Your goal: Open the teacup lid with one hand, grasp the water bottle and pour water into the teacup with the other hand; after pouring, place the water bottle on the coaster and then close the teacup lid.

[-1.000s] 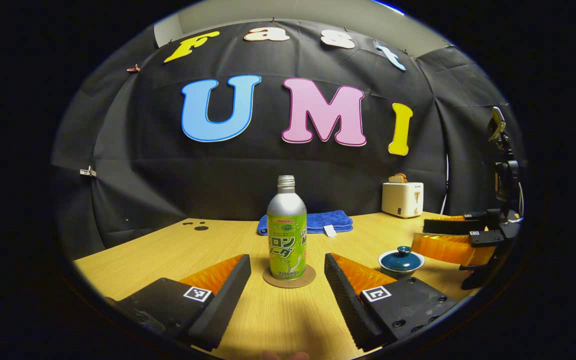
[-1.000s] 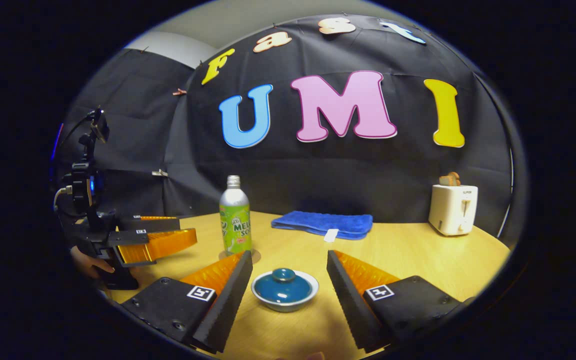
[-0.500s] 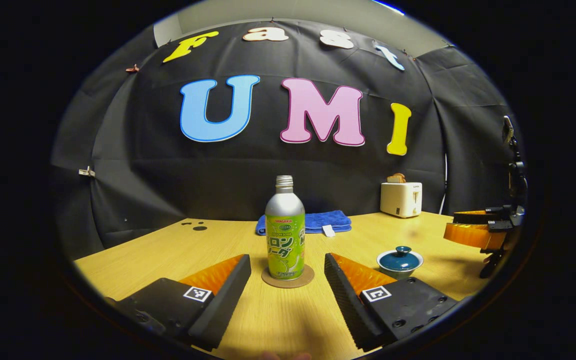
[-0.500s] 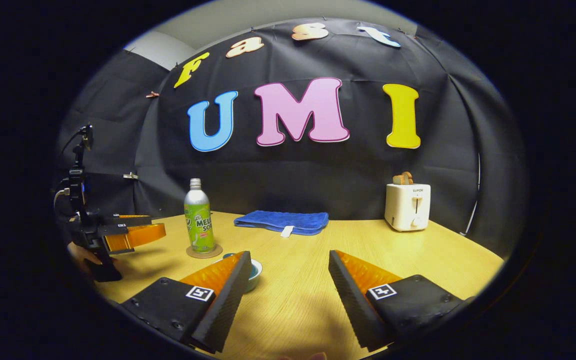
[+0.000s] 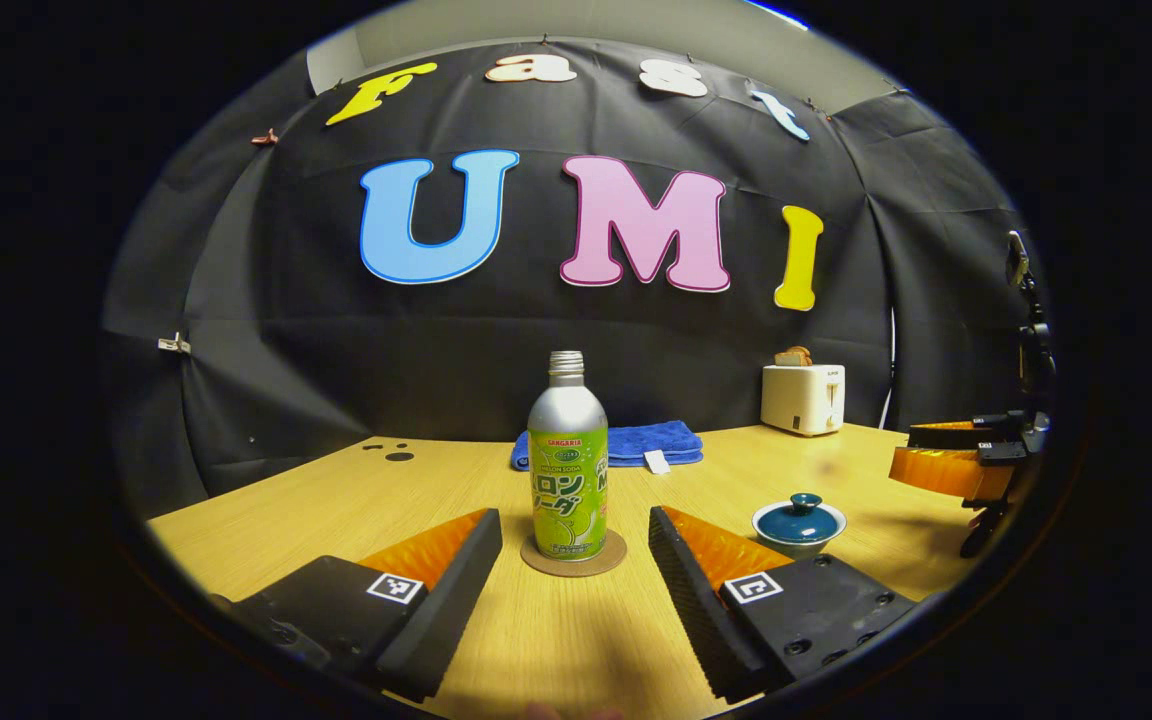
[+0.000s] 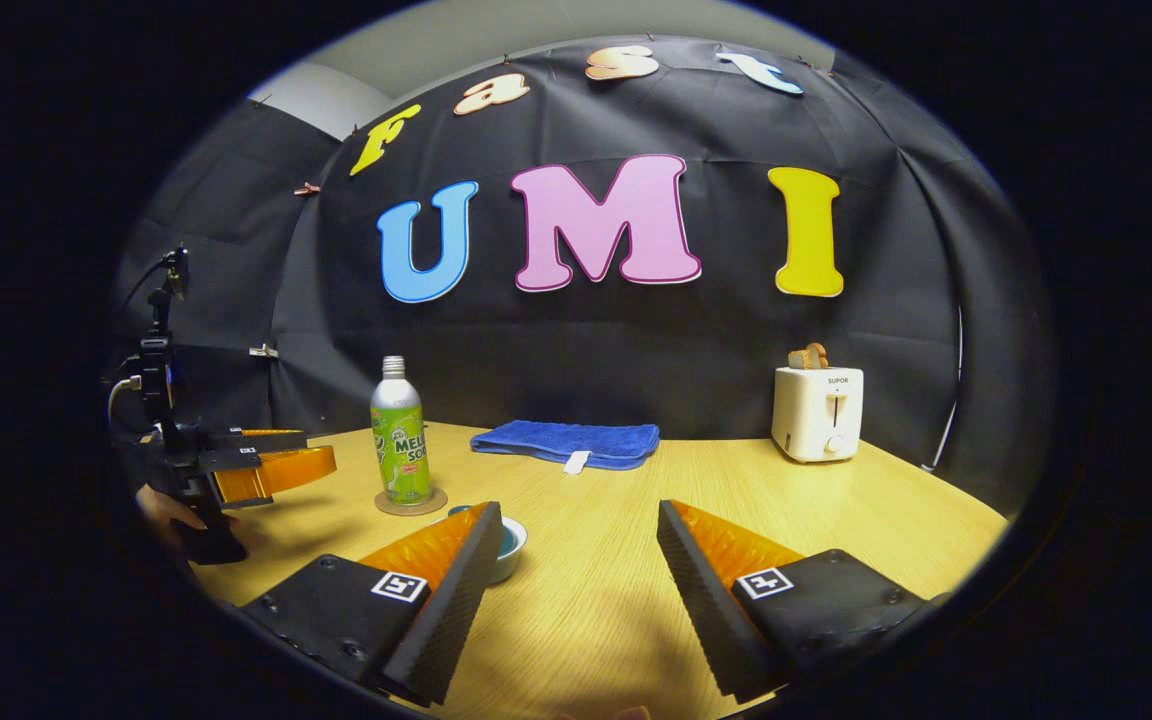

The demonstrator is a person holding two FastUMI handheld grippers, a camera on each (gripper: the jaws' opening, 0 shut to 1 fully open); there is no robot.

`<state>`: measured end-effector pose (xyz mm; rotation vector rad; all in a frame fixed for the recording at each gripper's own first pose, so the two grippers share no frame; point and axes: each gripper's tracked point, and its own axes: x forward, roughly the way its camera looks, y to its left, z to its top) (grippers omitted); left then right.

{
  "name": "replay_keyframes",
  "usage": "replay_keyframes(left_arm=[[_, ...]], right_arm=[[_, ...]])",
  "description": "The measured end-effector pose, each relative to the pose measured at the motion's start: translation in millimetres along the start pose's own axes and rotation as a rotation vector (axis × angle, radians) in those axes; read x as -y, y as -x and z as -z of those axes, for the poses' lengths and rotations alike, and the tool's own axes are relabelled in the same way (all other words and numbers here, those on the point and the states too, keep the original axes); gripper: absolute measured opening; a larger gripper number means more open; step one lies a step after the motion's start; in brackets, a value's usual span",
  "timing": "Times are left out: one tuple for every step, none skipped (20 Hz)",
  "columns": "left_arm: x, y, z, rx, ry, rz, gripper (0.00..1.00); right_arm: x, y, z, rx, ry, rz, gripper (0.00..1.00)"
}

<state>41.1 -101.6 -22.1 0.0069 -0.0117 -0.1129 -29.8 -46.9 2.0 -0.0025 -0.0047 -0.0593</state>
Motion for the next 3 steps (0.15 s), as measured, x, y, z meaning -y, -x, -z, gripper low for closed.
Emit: replay_keyframes(left_arm=[[0.0,-0.1,0.3,0.0,0.0,0.0,0.94],[-0.1,-0.2,-0.1,0.0,0.0,0.001,0.94],[-0.2,-0.3,0.3,0.0,0.0,0.001,0.94]], right_arm=[[0.0,-0.1,0.0,0.0,0.0,0.0,0.96],[0.2,-0.2,-0.1,0.0,0.0,0.0,0.96],[0.3,0.3,0.1,0.0,0.0,0.0,0.96]])
